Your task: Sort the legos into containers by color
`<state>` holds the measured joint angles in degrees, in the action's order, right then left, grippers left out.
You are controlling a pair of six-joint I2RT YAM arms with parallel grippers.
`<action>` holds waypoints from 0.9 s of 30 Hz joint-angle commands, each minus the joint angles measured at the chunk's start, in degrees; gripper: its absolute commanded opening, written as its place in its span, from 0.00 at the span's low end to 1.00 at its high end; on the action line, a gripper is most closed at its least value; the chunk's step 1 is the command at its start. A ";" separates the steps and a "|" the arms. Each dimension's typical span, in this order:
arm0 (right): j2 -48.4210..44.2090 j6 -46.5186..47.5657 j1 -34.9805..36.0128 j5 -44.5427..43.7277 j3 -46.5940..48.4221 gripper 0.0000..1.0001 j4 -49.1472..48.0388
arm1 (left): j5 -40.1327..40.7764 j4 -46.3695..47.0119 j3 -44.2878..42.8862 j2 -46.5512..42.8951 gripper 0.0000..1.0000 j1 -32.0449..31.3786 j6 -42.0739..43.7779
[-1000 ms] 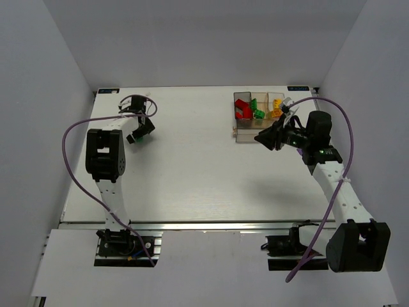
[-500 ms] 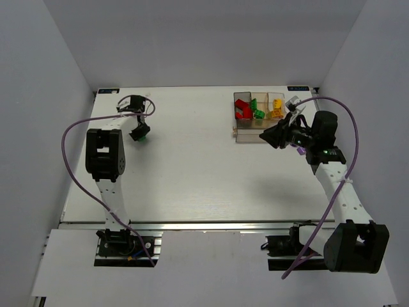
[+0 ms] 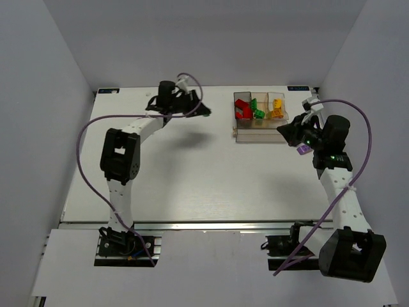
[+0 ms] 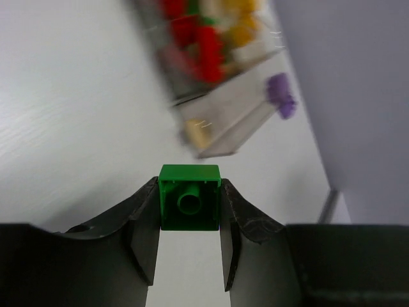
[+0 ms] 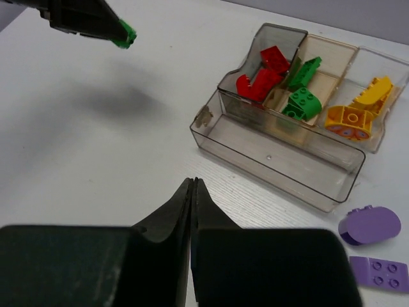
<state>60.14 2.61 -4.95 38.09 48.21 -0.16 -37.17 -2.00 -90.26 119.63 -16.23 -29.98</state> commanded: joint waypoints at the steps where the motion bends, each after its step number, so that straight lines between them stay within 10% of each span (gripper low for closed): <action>1: 0.86 -1.64 -2.07 -1.61 1.01 0.00 -1.24 | -15.12 15.35 -10.17 5.84 0.00 -5.46 -2.71; 7: 0.77 -2.17 -4.54 -1.88 0.31 0.00 -2.12 | -11.27 27.73 -29.61 18.60 0.00 -11.19 -8.60; 27: 0.51 -6.65 -9.02 1.46 -1.36 0.00 -4.49 | 21.69 43.30 -44.12 36.63 0.04 -21.56 3.52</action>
<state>61.23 -3.05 -13.15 38.37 46.96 -1.87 -21.15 38.02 -131.44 155.94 -37.71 -28.53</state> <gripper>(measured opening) 0.005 0.464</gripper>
